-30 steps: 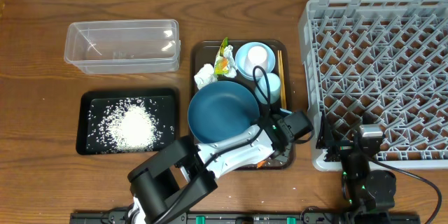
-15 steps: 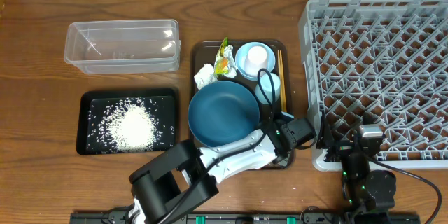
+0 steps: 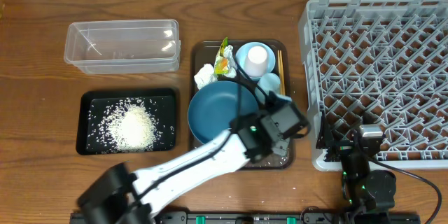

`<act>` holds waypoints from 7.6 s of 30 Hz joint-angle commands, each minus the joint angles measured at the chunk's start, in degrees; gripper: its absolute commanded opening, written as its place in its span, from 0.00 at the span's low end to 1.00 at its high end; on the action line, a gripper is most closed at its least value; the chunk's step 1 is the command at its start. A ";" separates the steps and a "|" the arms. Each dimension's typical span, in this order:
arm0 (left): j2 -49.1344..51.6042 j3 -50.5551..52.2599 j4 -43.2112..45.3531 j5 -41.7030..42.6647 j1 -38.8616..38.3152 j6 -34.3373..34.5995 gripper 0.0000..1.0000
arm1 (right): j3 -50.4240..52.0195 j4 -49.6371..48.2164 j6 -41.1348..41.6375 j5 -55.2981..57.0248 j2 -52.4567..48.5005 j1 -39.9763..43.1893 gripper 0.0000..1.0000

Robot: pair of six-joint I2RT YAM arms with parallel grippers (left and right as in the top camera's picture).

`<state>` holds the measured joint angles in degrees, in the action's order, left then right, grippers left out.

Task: Sort waste into correct bins and load items into the dishwasher rack
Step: 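Lift the carrot with the left gripper and release it onto the black tray, then raise the left gripper and move it back over the brown tray, then push the blue bowl toward the lower right of the brown tray with the left gripper, then reach the left gripper to the green snack wrapper and grasp it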

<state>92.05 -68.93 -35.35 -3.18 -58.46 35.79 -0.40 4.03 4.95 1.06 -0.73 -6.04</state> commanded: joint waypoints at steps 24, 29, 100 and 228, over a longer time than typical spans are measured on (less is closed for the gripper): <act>-12.33 4.22 -12.83 -8.66 57.83 5.60 0.26 | 0.09 0.22 -0.74 0.02 -0.02 -1.44 0.99; -7.65 7.41 -9.90 -4.28 63.87 6.43 0.26 | 0.09 0.22 -0.74 0.02 -0.02 -1.44 0.99; -0.76 6.99 -6.25 12.48 31.89 -8.35 0.06 | 0.09 0.22 -0.74 0.02 -0.02 -1.42 0.99; 22.43 -14.58 5.22 14.05 36.74 -23.52 0.59 | 0.09 0.22 -0.74 0.02 -0.02 -1.42 0.99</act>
<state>116.20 -82.96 -30.13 11.62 -21.80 13.06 -0.40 4.01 4.95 1.08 -0.75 -6.04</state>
